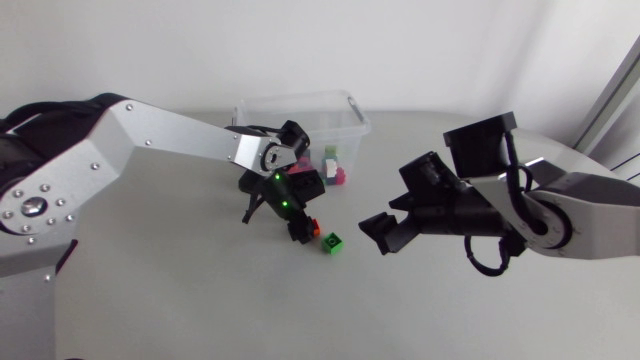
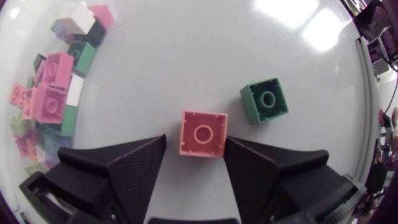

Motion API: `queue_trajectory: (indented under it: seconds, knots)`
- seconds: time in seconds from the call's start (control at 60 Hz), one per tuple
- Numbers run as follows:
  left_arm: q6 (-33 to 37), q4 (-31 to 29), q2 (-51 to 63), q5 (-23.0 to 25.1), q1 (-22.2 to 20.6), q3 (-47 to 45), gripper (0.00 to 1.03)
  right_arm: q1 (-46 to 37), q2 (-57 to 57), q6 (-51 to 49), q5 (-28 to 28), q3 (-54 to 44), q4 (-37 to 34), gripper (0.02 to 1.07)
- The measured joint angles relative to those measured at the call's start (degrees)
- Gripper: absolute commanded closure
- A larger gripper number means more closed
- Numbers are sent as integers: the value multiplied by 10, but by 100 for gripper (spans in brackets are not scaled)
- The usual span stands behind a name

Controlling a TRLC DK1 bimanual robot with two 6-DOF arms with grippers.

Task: Place the duplo bricks in the container

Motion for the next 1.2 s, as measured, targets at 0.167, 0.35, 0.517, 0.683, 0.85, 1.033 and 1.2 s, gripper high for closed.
queue_trajectory:
  seconds: [0.167, 0.35, 0.517, 0.683, 0.85, 1.033, 1.2]
  knots:
    - [0, 0, 8, 0, -4, 9, 81, 23, 32, -9, 7, 4, -5, 7]
    - [0, -2, 7, 0, -2, 10, 82, 48, 125, -9, 25, 72, -63, 7]
    - [0, 10, -23, 6, 16, -30, 82, 66, 200, -9, 45, 165, -118, 7]
    - [-9, 44, -101, 21, 39, -92, 82, 83, 272, -14, 51, 246, -179, 7]
    - [-38, 70, -189, 54, 58, -130, 82, 93, 329, -26, 67, 296, -224, 11]
    - [-95, 136, -264, 61, 94, -142, 82, 92, 371, -38, 78, 353, -269, 15]
    - [-156, 209, -289, 63, 116, -144, 82, 97, 405, -39, 85, 384, -289, 25]
